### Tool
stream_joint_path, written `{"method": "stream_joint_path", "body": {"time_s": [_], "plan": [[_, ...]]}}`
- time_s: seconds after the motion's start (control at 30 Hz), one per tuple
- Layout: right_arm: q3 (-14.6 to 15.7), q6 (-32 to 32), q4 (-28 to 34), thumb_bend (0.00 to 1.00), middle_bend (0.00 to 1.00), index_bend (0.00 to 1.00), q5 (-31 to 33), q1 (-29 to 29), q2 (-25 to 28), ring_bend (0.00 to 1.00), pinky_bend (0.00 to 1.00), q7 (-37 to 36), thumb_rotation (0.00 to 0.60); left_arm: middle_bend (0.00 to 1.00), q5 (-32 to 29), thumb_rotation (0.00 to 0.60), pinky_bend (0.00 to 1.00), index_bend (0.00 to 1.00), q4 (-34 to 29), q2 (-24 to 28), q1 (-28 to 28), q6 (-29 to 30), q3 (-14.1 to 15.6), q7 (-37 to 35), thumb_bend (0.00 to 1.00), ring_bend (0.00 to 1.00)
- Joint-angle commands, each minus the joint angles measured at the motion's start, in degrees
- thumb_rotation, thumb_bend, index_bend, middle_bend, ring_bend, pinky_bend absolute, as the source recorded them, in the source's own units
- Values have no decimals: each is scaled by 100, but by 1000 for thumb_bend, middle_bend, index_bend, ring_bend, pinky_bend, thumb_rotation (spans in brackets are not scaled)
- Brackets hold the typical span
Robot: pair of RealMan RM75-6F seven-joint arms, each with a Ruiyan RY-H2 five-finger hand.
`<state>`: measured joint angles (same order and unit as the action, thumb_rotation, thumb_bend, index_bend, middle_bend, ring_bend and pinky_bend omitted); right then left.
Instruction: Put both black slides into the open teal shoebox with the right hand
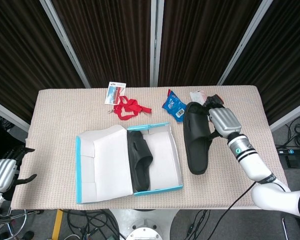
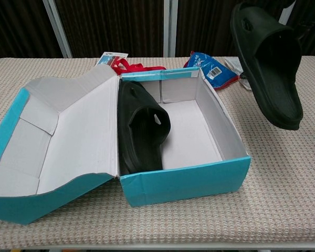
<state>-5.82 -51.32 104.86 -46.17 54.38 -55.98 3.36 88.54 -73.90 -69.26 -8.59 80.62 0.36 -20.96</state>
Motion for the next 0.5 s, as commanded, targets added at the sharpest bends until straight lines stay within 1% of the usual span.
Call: {"method": "stream_joint_path", "body": {"time_s": [0.03, 0.27, 0.5], "plan": [[-460, -83, -175, 74, 428, 447, -874, -443, -325, 150, 174, -1128, 600, 235, -1, 600, 197, 238, -10, 7, 0, 8, -5, 1, 145, 129], [-764, 144, -786, 70, 428, 447, -1573, -654, -1217, 150, 187, -2627, 600, 235, -17, 600, 197, 238, -29, 25, -4, 0, -14, 7, 145, 129], [-820, 655, -1297, 69, 428, 448, -2148, -645, -1770, 150, 187, -3675, 600, 235, -34, 600, 197, 238, -7, 26, 10, 3, -12, -21, 145, 129]]}}
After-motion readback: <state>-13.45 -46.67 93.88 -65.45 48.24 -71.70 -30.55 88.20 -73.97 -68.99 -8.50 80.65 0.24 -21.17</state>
